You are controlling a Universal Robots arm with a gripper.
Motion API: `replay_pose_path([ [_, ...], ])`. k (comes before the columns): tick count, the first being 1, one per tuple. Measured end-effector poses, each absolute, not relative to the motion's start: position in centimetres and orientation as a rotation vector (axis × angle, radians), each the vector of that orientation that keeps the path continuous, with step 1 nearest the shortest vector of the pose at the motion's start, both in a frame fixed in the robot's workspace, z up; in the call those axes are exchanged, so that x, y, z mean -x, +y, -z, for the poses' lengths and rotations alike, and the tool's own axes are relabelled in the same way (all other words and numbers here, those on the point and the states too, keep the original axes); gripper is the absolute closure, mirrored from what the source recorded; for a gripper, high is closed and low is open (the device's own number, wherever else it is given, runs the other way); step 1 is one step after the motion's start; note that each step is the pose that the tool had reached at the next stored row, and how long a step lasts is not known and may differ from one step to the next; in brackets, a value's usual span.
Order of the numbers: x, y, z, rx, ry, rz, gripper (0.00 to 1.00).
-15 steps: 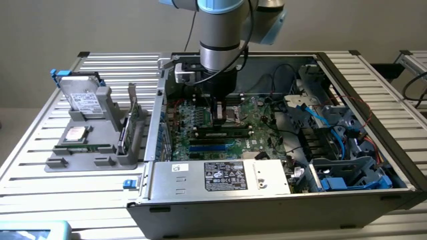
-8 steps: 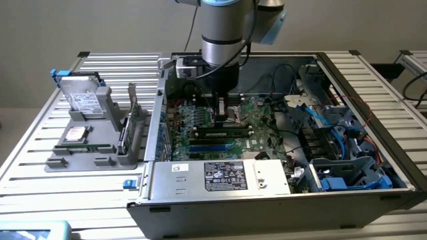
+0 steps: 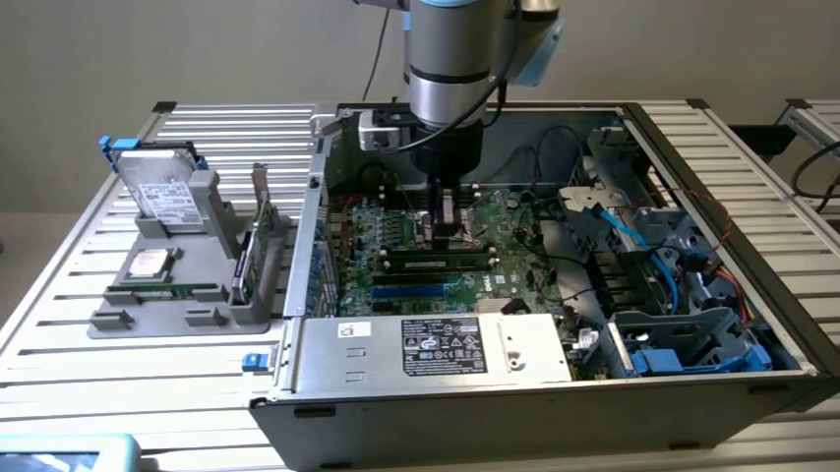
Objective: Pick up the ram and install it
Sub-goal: 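Press down the ram until it locks into place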
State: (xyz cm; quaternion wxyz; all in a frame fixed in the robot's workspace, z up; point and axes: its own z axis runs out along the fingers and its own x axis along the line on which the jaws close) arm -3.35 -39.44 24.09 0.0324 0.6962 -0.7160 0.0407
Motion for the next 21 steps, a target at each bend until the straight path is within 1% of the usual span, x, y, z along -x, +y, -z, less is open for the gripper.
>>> replay_pose_path([
  [21,2.42,-39.47,-24.40,-2.139,-2.200,-0.116,0.89],
])
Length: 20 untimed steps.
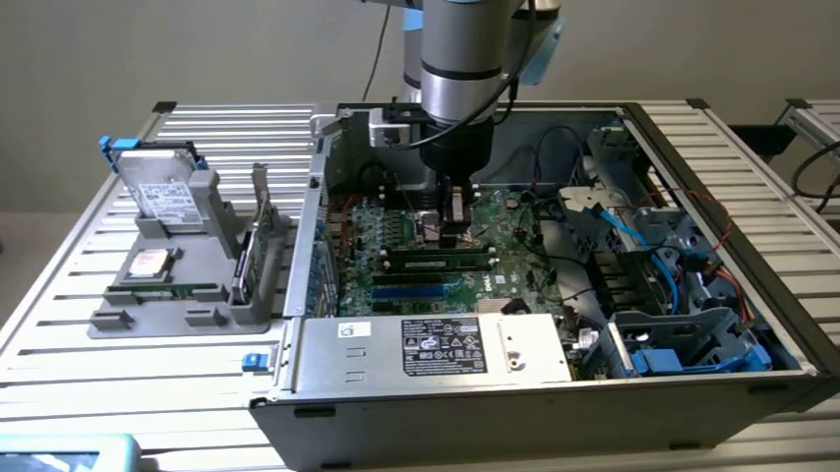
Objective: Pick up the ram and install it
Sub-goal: 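Press down the ram until it locks into place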
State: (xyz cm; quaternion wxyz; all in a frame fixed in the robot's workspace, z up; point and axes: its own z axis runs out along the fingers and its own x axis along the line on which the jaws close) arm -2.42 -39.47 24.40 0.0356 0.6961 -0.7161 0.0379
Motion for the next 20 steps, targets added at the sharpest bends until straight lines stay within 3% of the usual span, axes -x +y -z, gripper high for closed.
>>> replay_pose_path([
  [20,2.42,-39.47,-24.37,-1.845,-2.441,-0.102,0.89],
])
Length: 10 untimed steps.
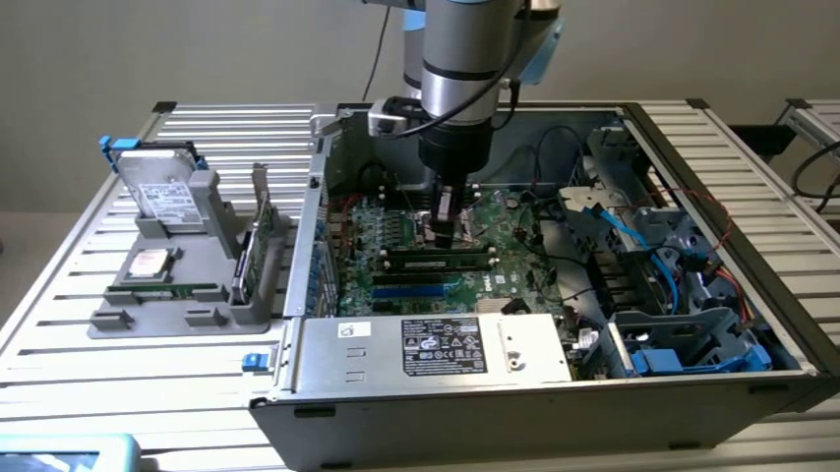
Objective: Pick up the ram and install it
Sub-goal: 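Press down the ram until it locks into place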
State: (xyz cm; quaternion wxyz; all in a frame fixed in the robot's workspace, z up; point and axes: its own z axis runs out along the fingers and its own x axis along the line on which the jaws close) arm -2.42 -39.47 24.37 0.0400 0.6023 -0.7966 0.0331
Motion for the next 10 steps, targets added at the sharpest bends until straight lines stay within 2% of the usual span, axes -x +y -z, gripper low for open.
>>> replay_pose_path([
  [10,2.42,-39.47,-24.37,-1.664,-2.563,-0.093,0.89],
])
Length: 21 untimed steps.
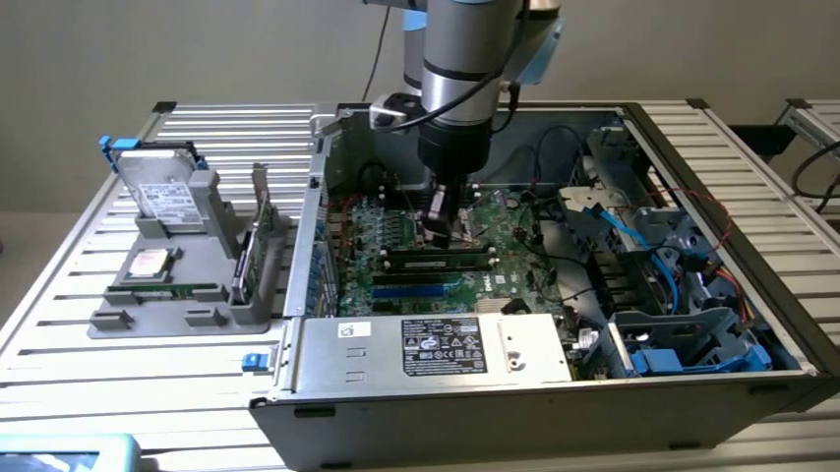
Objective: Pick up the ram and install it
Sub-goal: 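Press down the ram until it locks into place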
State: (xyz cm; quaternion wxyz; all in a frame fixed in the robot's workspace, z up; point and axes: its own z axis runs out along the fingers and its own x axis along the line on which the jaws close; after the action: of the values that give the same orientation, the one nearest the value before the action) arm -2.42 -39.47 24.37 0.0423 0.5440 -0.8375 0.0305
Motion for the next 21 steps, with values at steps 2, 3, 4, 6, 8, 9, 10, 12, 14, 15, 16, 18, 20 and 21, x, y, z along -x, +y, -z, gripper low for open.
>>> replay_pose_path([
  [2,2.42,-39.47,-24.37,-1.634,-2.581,-0.092,0.89],
  [3,2.42,-39.47,-24.37,-1.617,-2.591,-0.092,0.89],
  [4,2.42,-39.47,-24.37,-1.601,-2.601,-0.091,0.89],
  [6,2.42,-39.47,-24.36,-1.564,-2.622,-0.090,0.89],
  [8,2.42,-39.47,-24.36,-1.528,-2.643,-0.088,0.89],
  [9,2.42,-39.47,-24.36,-1.507,-2.654,-0.087,0.89],
  [10,2.42,-39.47,-24.35,-1.488,-2.664,-0.086,0.89],
  [12,2.42,-39.47,-24.35,-1.449,-2.685,-0.084,0.89],
  [14,2.42,-39.47,-24.34,-1.409,-2.706,-0.082,0.89],
  [15,2.42,-39.47,-24.34,-1.389,-2.715,-0.081,0.89],
  [16,2.42,-39.47,-24.33,-1.369,-2.725,-0.080,0.89],
  [18,2.42,-39.47,-24.32,-1.330,-2.744,-0.078,0.89],
  [20,2.42,-39.47,-24.32,-1.299,-2.758,-0.076,0.89],
  [21,2.42,-39.47,-24.32,-1.285,-2.765,-0.076,0.89],
])
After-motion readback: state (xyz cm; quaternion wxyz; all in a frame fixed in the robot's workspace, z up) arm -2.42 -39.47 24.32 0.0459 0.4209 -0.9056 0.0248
